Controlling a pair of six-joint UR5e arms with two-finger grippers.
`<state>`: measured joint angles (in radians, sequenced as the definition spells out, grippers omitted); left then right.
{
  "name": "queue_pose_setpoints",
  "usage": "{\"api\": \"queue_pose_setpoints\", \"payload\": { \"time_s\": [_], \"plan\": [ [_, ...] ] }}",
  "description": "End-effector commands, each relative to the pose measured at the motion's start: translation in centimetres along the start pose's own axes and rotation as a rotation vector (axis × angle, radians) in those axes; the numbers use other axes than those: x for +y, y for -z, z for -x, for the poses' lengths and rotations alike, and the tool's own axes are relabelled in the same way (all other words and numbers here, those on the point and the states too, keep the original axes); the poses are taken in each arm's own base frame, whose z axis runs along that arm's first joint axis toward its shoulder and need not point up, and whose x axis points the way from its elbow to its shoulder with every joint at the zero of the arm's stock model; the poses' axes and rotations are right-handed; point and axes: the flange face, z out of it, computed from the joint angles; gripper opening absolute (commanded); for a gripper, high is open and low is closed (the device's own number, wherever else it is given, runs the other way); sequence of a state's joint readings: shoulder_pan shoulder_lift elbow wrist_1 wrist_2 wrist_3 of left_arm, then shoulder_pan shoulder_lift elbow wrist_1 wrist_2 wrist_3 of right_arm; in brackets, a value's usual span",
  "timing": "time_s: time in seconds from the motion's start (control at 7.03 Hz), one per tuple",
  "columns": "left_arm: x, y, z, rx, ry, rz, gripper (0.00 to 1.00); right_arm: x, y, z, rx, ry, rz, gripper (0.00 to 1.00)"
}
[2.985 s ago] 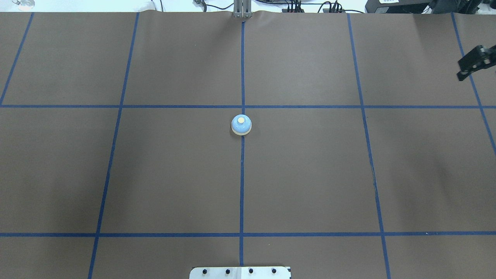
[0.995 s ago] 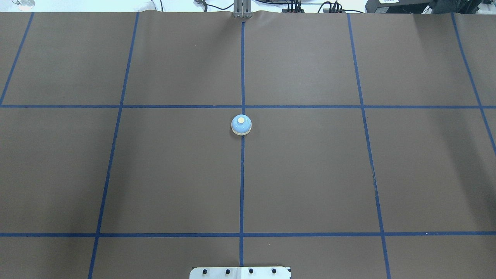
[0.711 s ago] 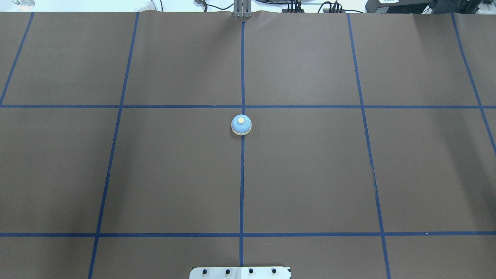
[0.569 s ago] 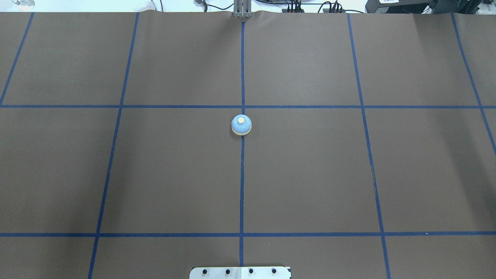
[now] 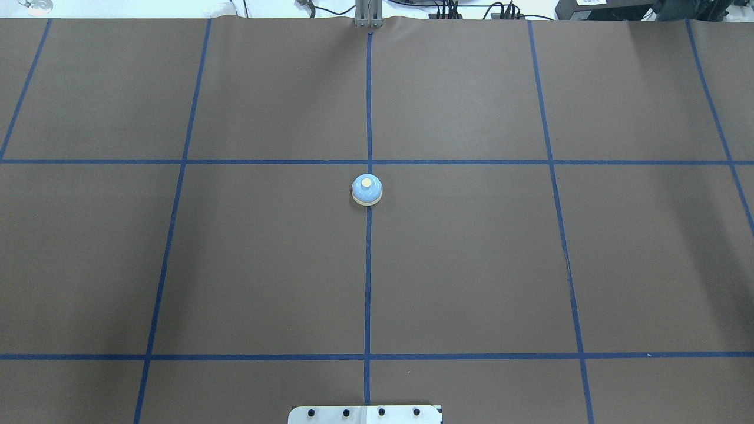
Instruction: Place and press bell with both arms
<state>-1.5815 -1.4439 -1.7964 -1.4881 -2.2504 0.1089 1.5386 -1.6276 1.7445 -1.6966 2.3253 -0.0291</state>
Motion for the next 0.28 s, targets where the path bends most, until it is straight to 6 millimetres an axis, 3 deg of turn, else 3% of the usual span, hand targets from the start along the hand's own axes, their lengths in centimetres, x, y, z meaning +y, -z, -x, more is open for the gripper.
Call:
{"api": "queue_pose_setpoints", "payload": {
  "time_s": [0.0, 0.14],
  "plan": [
    [0.01, -0.01, 0.01, 0.000, 0.001, -0.001, 1.00, 0.00, -0.01, -0.01, 0.000, 0.000, 0.000, 1.00],
    [0.04, 0.02, -0.02, 0.000, 0.003, 0.002, 1.00, 0.00, -0.01, -0.01, 0.000, 0.000, 0.000, 1.00]
  ]
}}
